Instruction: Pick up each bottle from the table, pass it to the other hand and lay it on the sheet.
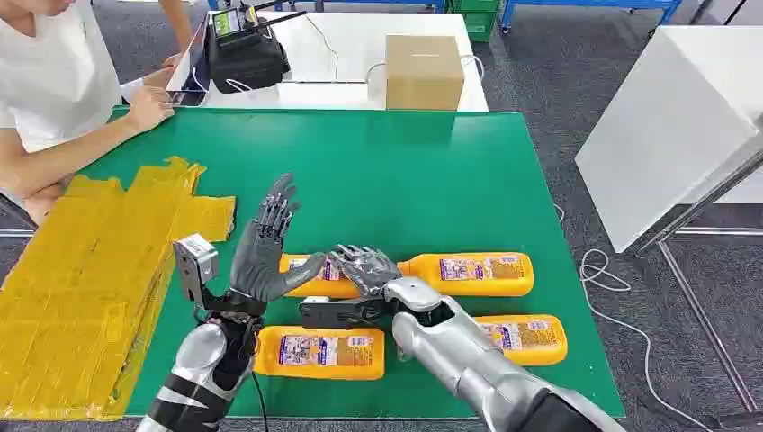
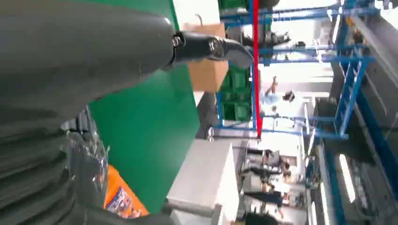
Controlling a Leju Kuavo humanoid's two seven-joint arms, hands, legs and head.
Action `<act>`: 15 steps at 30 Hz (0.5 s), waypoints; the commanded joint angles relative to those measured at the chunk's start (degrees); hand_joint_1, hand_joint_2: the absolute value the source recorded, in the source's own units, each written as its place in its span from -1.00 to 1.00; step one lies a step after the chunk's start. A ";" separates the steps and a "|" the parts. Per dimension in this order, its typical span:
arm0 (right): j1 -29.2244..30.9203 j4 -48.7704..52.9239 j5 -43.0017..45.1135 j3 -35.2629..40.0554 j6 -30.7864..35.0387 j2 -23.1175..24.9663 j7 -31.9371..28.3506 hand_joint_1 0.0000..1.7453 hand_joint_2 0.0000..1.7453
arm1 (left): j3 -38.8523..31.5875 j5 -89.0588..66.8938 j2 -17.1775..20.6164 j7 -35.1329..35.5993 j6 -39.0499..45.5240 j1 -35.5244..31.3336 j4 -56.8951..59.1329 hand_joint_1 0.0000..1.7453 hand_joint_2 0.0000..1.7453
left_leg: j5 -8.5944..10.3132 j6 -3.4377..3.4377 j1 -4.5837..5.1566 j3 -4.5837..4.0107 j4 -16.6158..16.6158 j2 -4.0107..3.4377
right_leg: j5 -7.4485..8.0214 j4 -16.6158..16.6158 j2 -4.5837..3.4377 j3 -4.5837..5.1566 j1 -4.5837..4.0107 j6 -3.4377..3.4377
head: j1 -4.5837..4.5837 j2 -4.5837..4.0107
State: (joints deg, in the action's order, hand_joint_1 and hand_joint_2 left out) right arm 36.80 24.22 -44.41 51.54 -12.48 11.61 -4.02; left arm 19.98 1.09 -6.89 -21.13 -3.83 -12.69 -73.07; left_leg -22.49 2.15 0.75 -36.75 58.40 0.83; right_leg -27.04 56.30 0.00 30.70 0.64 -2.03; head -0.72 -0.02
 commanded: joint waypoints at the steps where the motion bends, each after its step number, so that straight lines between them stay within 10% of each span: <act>1: 3.58 -7.29 1.56 1.83 -3.63 0.16 1.28 -1.00 1.00 | 2.77 0.77 0.06 -0.36 -0.40 -4.78 7.00 -1.00 1.00 | -0.01 -0.10 -0.01 0.08 -0.02 0.06 | -0.03 -0.03 0.09 -0.11 -0.01 0.03 | 0.00 0.00; 3: 3.55 -7.90 3.05 0.25 -4.32 -0.09 2.14 -0.84 1.00 | 3.34 1.25 -0.19 -0.55 -0.45 -5.55 8.01 -1.00 1.00 | -0.01 -0.11 -0.02 0.09 -0.02 0.09 | -0.03 -0.03 0.13 -0.11 -0.01 0.03 | 0.00 0.00; 4: 3.58 -8.00 3.11 0.11 -4.16 -0.28 2.25 0.66 1.00 | 3.46 1.29 -0.31 -0.57 -0.45 -5.73 8.27 -1.00 1.00 | 0.01 -0.09 -0.03 0.06 -0.01 0.10 | -0.02 -0.04 0.13 -0.10 -0.02 0.03 | 0.02 0.00; 5: 3.64 -8.19 3.22 -0.12 -3.90 -0.49 2.35 0.94 1.00 | 3.65 1.40 -0.43 -0.64 -0.45 -5.94 8.59 -1.00 1.00 | -0.01 -0.15 -0.04 0.15 -0.02 0.15 | -0.05 -0.06 0.20 -0.20 -0.04 0.05 | 0.00 0.00; 15: 3.33 -7.61 3.34 -1.34 0.83 -0.68 2.72 0.98 1.00 | 3.74 1.62 -0.25 -0.79 -0.28 -5.64 8.22 -1.00 1.00 | -0.02 -0.16 -0.04 0.19 -0.02 0.07 | -0.04 -0.06 0.14 -0.21 -0.03 0.06 | 0.02 0.00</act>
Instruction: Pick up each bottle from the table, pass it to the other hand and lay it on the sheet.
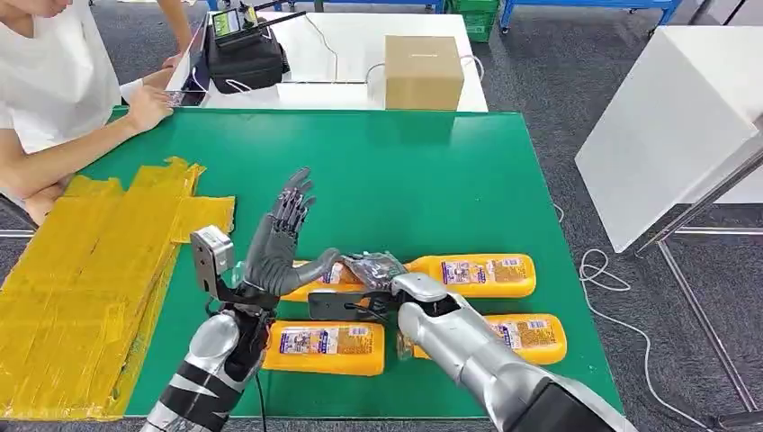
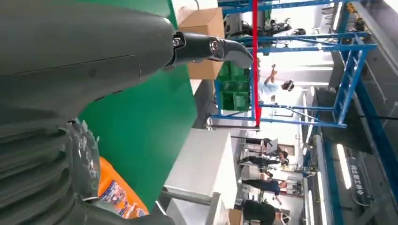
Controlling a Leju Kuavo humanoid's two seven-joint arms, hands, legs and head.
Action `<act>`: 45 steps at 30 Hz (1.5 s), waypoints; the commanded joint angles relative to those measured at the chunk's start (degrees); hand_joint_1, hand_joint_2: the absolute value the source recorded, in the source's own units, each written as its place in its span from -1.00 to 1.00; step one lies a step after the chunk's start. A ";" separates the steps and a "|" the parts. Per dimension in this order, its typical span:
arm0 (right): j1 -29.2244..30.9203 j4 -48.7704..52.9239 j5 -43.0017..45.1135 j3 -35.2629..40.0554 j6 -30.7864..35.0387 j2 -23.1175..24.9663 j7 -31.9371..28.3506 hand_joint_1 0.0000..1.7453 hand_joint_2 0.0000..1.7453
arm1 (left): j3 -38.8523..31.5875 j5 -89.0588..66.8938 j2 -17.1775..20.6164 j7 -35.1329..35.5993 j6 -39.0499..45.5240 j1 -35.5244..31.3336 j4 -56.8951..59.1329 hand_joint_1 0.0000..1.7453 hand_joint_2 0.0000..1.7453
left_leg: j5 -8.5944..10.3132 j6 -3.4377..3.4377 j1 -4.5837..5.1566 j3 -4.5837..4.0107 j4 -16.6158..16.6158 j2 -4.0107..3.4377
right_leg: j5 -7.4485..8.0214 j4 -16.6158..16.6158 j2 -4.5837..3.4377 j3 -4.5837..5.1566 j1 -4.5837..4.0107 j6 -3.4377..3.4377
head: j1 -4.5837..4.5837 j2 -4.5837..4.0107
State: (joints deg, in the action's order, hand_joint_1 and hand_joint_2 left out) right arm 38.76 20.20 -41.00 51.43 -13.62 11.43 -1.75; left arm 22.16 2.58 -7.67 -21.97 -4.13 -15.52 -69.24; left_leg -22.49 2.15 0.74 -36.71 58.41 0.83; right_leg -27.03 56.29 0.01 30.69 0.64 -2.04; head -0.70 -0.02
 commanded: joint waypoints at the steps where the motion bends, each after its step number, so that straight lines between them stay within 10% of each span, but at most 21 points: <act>1: 1.37 -3.59 -0.07 -1.23 1.98 -0.51 0.45 0.98 1.00 | 1.56 0.13 0.54 0.05 0.02 -2.82 4.39 -1.00 1.00 | -0.02 -0.13 -0.04 0.11 -0.02 0.06 | -0.04 -0.05 0.11 -0.15 -0.04 0.06 | 0.00 0.00; 17: 1.17 -3.19 -0.23 -2.86 8.18 -0.32 1.87 1.00 1.00 | 1.20 0.03 0.50 0.01 0.03 -2.09 3.47 -1.00 1.00 | -0.05 -0.18 -0.05 0.16 -0.03 0.04 | -0.06 -0.06 0.10 -0.21 -0.05 0.08 | 0.00 0.00; 19: -3.34 7.00 5.27 -21.62 45.04 -1.12 -6.68 0.98 1.00 | 0.00 -1.19 0.55 1.27 1.35 2.26 -2.09 -1.00 1.00 | -0.05 -0.14 -0.03 0.15 -0.03 0.00 | -0.05 -0.05 0.05 -0.18 -0.03 0.07 | 0.00 0.00; 20: -9.05 21.32 10.88 -35.23 52.21 -1.46 -16.54 1.00 1.00 | 0.49 -1.96 0.65 0.69 2.14 3.62 -4.02 -1.00 1.00 | -0.05 -0.11 -0.02 0.03 0.00 -0.07 | -0.02 -0.01 -0.05 -0.06 -0.02 0.04 | 0.00 0.00; 25: -11.34 26.18 18.27 -40.96 49.68 -0.08 -21.31 1.00 1.00 | 0.91 -1.98 0.75 0.70 2.10 3.23 -3.93 -1.00 1.00 | -0.03 -0.11 -0.03 -0.04 0.01 0.05 | -0.02 -0.01 0.05 -0.03 -0.04 0.05 | -0.02 0.00; 34: -18.03 31.33 31.72 -31.29 13.46 0.19 -25.97 1.00 1.00 | 2.54 0.72 2.80 1.17 -1.11 0.13 -2.95 -1.00 1.00 | -0.14 -0.22 -0.06 0.20 -0.02 -0.18 | -0.07 -0.05 -0.09 -0.24 -0.08 0.11 | -0.02 0.00; 45: -18.76 30.60 29.85 -27.13 12.81 0.44 -27.05 1.00 1.00 | 2.76 1.13 2.85 1.26 -1.52 -0.29 -2.91 -1.00 1.00 | -0.08 -0.15 -0.10 0.02 -0.01 -0.02 | -0.04 -0.05 0.00 -0.05 -0.09 0.07 | -0.04 0.00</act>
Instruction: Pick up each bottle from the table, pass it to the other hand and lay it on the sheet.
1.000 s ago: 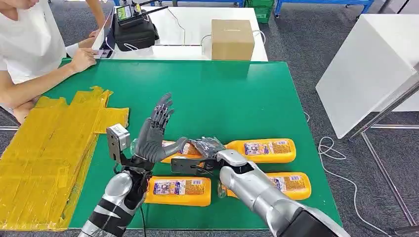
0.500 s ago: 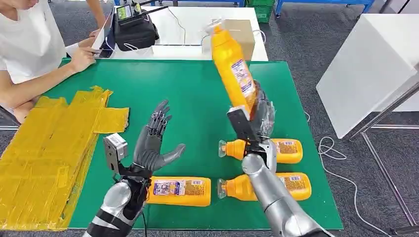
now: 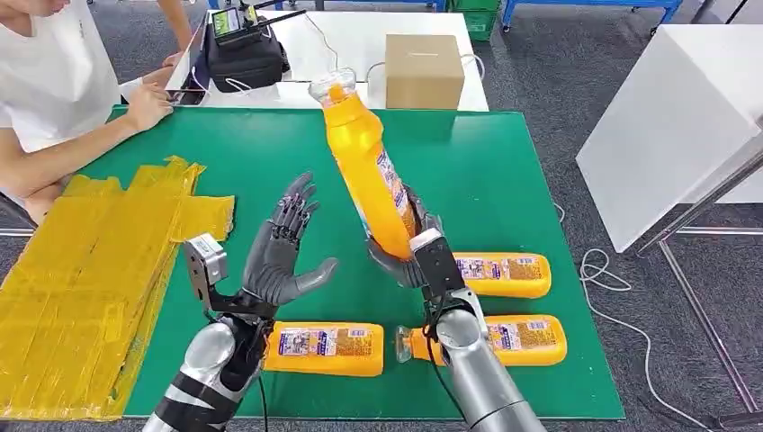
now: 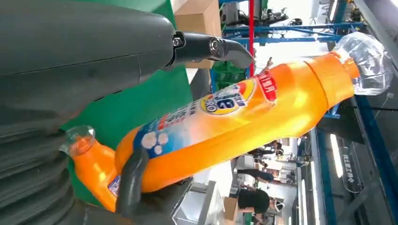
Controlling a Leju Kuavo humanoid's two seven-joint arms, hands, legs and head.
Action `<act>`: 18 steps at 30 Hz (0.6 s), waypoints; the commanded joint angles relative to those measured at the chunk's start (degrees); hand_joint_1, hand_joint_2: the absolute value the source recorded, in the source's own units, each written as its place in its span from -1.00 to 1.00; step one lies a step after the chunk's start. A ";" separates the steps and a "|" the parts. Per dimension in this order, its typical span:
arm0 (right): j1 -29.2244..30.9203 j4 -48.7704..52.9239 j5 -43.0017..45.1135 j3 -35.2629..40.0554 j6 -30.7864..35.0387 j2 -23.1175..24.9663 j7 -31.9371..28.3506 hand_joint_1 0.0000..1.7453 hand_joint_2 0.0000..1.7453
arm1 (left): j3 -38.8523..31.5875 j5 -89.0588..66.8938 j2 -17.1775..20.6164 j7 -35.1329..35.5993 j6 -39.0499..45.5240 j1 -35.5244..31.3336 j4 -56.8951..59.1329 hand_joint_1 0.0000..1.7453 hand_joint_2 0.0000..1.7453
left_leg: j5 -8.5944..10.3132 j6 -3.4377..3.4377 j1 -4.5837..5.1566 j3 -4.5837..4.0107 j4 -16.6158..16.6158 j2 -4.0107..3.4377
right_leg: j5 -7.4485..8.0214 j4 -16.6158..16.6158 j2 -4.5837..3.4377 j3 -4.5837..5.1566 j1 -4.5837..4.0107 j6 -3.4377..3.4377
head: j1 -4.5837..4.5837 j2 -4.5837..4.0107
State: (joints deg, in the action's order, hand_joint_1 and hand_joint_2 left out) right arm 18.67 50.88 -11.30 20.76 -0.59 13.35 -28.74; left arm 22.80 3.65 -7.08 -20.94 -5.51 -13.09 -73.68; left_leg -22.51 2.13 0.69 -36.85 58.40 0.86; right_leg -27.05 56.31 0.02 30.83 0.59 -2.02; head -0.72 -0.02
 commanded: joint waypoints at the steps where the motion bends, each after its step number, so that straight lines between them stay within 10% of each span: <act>1: 1.33 -0.08 0.14 3.54 -0.22 -1.48 -0.05 1.00 1.00 | 2.13 0.06 2.26 0.23 -0.14 -2.72 1.53 -1.00 1.00 | -0.03 -0.09 -0.02 0.09 0.00 -0.09 | -0.01 -0.03 -0.05 -0.10 -0.02 0.03 | 0.00 0.00; 9: 0.78 -8.83 -18.43 25.14 8.97 0.25 -2.38 1.00 1.00 | 2.70 0.55 1.88 0.81 -0.51 -4.06 1.71 -1.00 1.00 | -0.07 -0.13 -0.04 0.16 -0.03 -0.19 | 0.00 -0.07 -0.12 -0.18 -0.04 0.06 | -0.02 0.00; 18: 1.05 -9.53 -21.94 29.22 13.54 -0.14 -4.08 1.00 1.00 | 2.61 0.99 2.17 1.46 -0.63 -4.13 2.06 -1.00 1.00 | -0.06 -0.13 -0.13 0.15 -0.01 -0.02 | -0.05 -0.09 0.06 -0.20 -0.08 0.06 | -0.02 0.00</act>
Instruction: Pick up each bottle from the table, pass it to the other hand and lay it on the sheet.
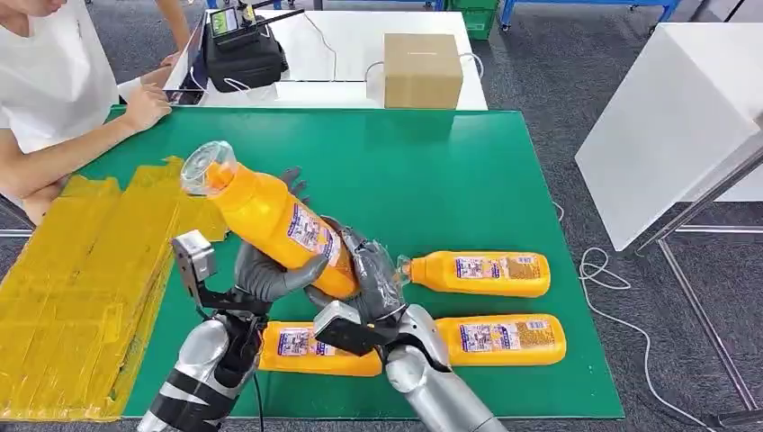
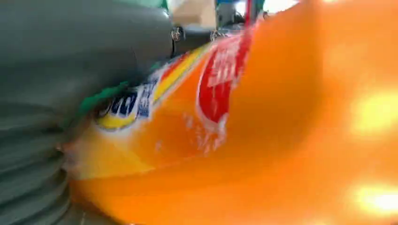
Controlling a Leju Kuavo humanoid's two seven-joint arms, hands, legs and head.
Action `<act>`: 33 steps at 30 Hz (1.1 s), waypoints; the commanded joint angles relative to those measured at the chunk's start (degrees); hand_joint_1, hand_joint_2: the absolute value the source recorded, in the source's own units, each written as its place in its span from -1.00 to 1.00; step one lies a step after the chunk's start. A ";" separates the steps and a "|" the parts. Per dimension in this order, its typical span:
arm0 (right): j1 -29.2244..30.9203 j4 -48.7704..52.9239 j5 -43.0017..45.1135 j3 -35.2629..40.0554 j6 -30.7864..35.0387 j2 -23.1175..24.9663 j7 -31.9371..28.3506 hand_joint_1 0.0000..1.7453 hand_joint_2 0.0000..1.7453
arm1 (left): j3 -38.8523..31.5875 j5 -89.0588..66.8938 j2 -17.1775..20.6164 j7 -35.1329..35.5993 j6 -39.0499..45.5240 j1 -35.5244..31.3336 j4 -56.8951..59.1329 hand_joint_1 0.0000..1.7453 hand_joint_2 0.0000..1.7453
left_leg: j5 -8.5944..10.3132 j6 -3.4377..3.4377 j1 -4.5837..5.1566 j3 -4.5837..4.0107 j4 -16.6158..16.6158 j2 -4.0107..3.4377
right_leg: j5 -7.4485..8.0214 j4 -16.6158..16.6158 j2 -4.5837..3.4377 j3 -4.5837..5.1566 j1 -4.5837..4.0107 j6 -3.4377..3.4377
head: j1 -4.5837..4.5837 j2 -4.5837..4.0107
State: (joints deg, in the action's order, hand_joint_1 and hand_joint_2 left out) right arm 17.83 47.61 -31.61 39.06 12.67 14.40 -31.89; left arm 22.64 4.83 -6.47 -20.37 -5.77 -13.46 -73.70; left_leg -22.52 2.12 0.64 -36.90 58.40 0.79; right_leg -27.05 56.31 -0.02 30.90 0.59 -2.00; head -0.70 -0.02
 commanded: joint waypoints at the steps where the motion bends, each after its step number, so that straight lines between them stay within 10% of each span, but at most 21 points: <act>1: 1.90 -6.25 -1.64 10.93 0.27 -1.19 -0.93 1.00 1.00 | 2.77 -0.19 1.56 0.89 -0.36 -3.76 2.08 -1.00 1.00 | -0.05 -0.11 -0.07 0.15 -0.01 0.00 | -0.03 -0.08 0.04 -0.17 -0.06 0.05 | -0.02 0.00; 14: 2.43 -5.84 -8.48 19.26 13.35 -2.81 -1.14 1.00 1.00 | -2.20 10.08 0.03 1.66 -3.32 -4.68 5.41 -1.00 1.00 | -0.06 -0.17 -0.07 0.25 -0.04 0.10 | -0.06 -0.13 0.15 -0.32 -0.08 0.07 | -0.02 0.00; 15: 2.61 -6.30 -7.89 19.58 13.35 -2.74 -0.97 1.00 1.00 | -3.09 11.56 -0.27 1.36 -2.76 -4.32 4.56 -0.78 1.00 | -0.04 -0.14 -0.03 0.19 -0.04 0.10 | -0.05 -0.10 0.14 -0.24 -0.04 0.05 | 0.00 0.00; 16: 2.64 -6.45 -7.31 19.66 13.21 -2.75 -0.92 1.00 1.00 | -3.82 12.78 -0.51 1.04 -2.38 -3.92 3.72 1.00 1.00 | -0.09 -0.20 -0.06 0.32 -0.05 0.07 | -0.08 -0.13 0.13 -0.38 -0.07 0.08 | -0.02 0.00; 33: -1.32 6.11 -3.34 9.02 14.91 -4.88 3.70 1.00 1.00 | -12.06 19.27 -2.50 -3.65 8.98 2.17 -9.62 1.00 1.00 | -0.10 -0.18 -0.09 0.25 0.00 -0.03 | -0.08 -0.13 0.12 -0.24 -0.09 0.07 | -0.02 0.00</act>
State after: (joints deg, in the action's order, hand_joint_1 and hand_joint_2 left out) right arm 20.44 48.07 -33.94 49.24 27.08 12.92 -28.96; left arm 19.19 22.51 -7.17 -22.16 -2.47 -9.26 -79.15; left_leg -22.52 2.12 0.66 -36.90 58.40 0.68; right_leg -27.04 56.29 -0.03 31.00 0.60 -2.01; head -0.72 -0.02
